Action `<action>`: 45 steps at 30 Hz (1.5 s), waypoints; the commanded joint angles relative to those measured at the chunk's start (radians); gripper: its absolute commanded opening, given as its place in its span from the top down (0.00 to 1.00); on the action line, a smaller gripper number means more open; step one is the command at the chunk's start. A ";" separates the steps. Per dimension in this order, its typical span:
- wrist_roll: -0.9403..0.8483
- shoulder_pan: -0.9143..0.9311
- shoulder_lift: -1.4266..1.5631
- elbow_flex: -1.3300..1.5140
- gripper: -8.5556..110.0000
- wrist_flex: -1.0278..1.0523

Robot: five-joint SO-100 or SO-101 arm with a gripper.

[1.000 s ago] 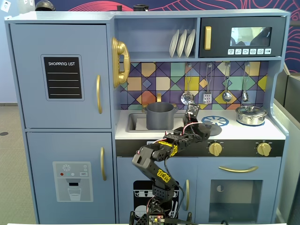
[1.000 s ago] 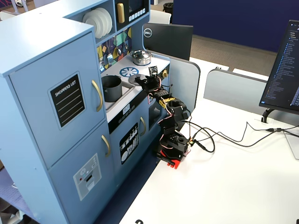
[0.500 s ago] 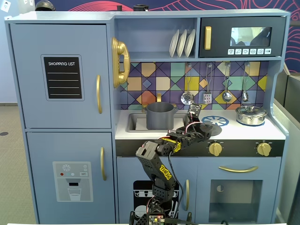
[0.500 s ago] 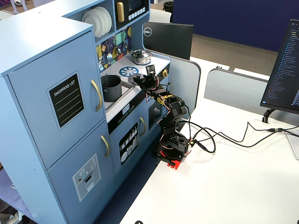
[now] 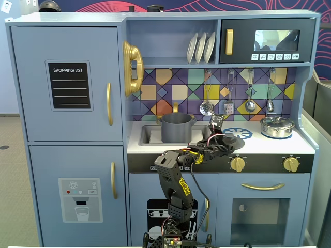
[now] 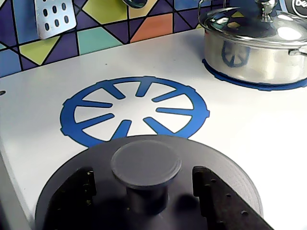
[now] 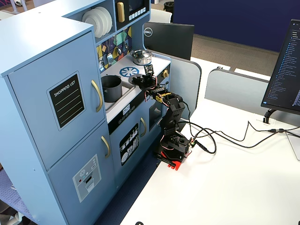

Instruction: Pick up the lid from the counter and put it on the gray recipient

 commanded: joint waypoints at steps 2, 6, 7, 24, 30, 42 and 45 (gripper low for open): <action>-0.003 0.002 -0.029 -0.115 0.79 -0.032; -0.002 0.000 -0.069 -0.150 0.79 -0.040; -0.002 -0.002 -0.077 -0.156 0.80 -0.040; -0.009 -0.032 -0.106 -0.186 0.93 -0.060; -0.014 -0.048 -0.055 -0.259 0.93 -0.043; 0.012 -0.120 0.179 -0.390 0.93 0.218; 0.015 -0.178 0.238 -0.411 0.93 0.302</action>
